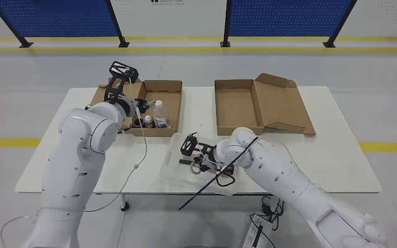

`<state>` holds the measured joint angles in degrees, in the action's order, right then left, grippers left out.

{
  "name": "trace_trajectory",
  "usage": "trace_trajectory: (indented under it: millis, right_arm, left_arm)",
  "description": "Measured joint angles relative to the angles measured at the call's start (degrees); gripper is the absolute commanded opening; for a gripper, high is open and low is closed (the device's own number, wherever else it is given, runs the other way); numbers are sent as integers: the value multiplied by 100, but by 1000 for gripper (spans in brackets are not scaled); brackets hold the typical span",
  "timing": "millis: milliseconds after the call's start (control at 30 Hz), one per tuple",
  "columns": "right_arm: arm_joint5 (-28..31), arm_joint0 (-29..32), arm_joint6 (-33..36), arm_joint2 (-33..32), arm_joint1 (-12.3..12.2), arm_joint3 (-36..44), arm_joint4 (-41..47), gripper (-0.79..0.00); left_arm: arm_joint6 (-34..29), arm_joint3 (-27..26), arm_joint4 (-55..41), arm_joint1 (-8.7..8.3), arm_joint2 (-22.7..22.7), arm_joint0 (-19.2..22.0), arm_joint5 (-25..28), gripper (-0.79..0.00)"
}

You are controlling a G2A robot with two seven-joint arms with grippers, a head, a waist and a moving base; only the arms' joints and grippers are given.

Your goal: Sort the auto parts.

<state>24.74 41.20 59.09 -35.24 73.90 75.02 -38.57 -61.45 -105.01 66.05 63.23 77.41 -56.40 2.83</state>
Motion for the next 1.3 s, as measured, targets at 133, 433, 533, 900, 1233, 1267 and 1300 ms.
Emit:
trace_trajectory:
  millis: [133, 433, 533, 900, 1233, 1267, 1300]
  right_arm:
    - [196, 390, -304, -672, -215, 361, 593, -785]
    - [753, 1122, -591, -1748, -520, 842, 1937, -785]
    - [898, 1277, -646, -1930, -569, 926, 2341, -785]
    - [1824, 1743, -1056, -2279, -648, 925, 4118, -785]
    - [2044, 1741, -993, -2270, -676, 871, 4513, -785]
    - [2035, 1738, -995, -2267, -678, 872, 4503, -785]
    - [2023, 1736, -999, -2263, -679, 874, 4496, -785]
  left_arm:
    - [0, 0, 0, 0, 0, 0, 0, 0]
    - [0, 0, 0, 0, 0, 0, 0, 0]
    - [0, 0, 0, 0, 0, 0, 0, 0]
    - [0, 0, 0, 0, 0, 0, 0, 0]
    - [0, 0, 0, 0, 0, 0, 0, 0]
    - [0, 0, 0, 0, 0, 0, 0, 0]
    - [0, 0, 0, 0, 0, 0, 0, 0]
